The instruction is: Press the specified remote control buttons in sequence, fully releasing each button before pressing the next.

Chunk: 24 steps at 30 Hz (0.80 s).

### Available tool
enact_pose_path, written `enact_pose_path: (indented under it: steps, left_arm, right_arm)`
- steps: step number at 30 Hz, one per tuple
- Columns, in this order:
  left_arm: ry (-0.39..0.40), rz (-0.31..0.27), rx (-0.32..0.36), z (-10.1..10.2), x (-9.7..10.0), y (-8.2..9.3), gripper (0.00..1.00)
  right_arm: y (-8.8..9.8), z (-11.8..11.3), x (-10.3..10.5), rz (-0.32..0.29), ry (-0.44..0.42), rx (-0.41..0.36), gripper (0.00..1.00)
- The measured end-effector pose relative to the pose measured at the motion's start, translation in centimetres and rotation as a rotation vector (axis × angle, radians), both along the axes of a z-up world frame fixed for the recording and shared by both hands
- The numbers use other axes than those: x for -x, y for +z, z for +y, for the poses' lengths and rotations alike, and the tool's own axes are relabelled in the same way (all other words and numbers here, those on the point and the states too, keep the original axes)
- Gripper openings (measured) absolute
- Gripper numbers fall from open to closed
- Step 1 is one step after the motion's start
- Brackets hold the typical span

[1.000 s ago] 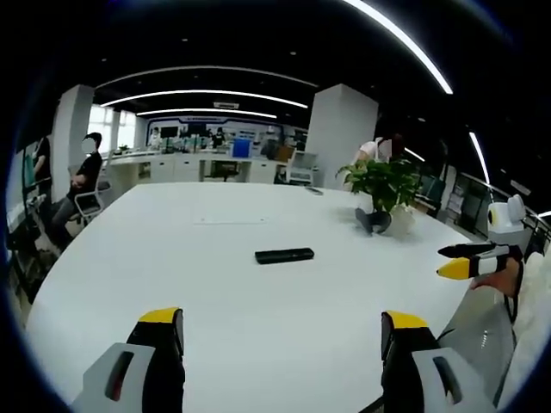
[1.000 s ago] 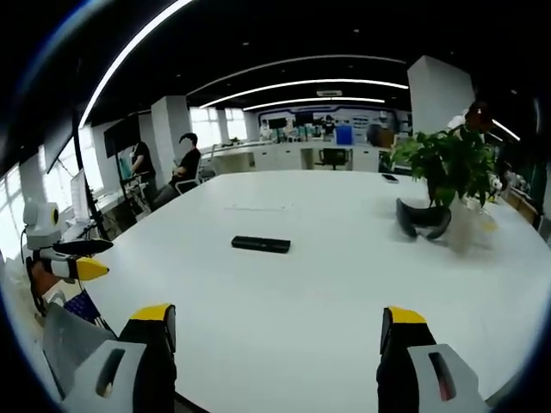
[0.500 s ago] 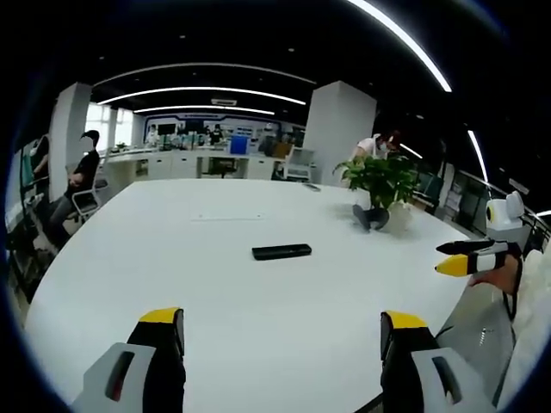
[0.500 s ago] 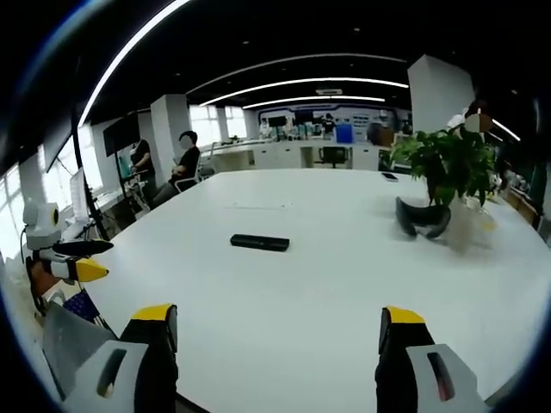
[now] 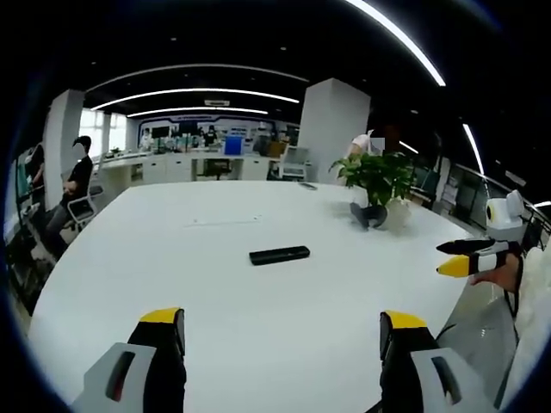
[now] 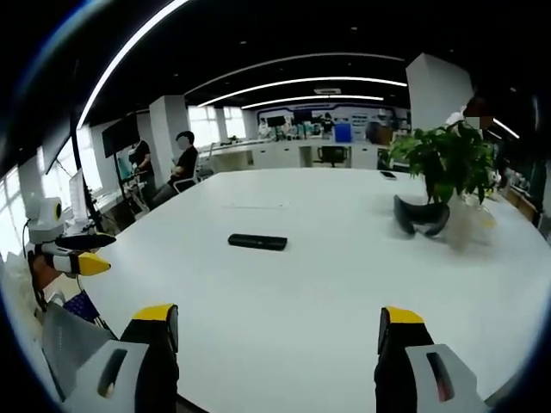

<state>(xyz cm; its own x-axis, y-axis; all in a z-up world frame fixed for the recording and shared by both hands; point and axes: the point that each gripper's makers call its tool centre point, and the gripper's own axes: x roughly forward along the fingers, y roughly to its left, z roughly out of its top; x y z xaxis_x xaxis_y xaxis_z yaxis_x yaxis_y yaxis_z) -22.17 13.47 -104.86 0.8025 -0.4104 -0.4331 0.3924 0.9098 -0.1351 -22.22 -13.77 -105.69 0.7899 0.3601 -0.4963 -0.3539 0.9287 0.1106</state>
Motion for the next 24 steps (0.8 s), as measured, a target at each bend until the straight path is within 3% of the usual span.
enact_pose_path:
  steps: [7, 13, 24]
  left_arm:
    - [-0.011, 0.000, 0.002, -0.3, -0.2, 0.1, 0.97]
    - [-0.038, 0.000, -0.050, -0.3, -0.8, -0.2, 0.97]
    - [-0.138, -0.036, -0.112, -1.5, -3.9, 0.9, 0.96]
  right_arm:
    - [0.1, 0.0, 0.0, -0.002, -0.001, -0.002, 0.96]
    - [0.1, 0.0, 0.3, -0.001, 0.000, 0.003, 0.95]
    - [0.0, 0.0, 0.8, 0.008, -0.001, 0.003, 0.93]
